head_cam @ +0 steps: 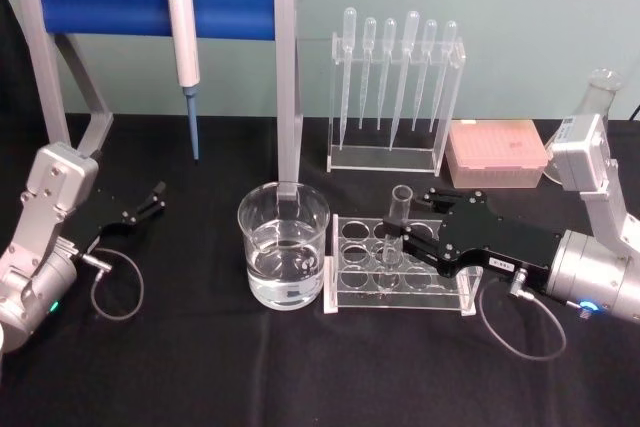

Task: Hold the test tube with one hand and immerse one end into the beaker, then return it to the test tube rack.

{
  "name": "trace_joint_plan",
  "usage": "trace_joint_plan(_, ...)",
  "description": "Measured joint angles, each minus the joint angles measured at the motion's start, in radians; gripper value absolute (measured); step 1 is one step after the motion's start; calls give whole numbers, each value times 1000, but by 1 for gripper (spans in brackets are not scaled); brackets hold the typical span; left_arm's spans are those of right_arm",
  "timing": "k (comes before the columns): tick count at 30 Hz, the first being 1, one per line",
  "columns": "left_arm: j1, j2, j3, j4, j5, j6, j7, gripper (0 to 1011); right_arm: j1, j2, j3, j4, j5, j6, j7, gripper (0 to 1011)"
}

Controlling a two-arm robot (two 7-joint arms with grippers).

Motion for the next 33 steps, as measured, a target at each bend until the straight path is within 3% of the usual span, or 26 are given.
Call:
trace_joint_plan(11, 0, 0, 0, 0, 0, 0, 0, 1000, -3, 1, 9, -14, 2, -6, -3, 705)
trace_joint_plan(19, 0, 0, 0, 0, 0, 0, 0, 1000, -36, -3, 67, -73, 43, -38, -36, 952)
trace_joint_plan(23, 0, 0, 0, 0, 0, 0, 0, 1000, -61, -21, 105, -87, 83, -31, -79, 1003)
trace_joint_plan(25, 0, 0, 0, 0, 0, 0, 0, 1000, -74, -31, 122, -92, 93, -26, -112, 1002)
trace_joint_plan(27, 0, 0, 0, 0, 0, 0, 0, 1000, -102, -50, 152, -104, 88, -25, -185, 1002)
trace_joint_plan(28, 0, 0, 0, 0, 0, 0, 0, 1000, -122, -65, 168, -113, 72, -20, -246, 1002)
trace_joint_plan(33, 0, 0, 0, 0, 0, 0, 0, 1000, -166, -111, 194, -129, 1, 7, -413, 1002)
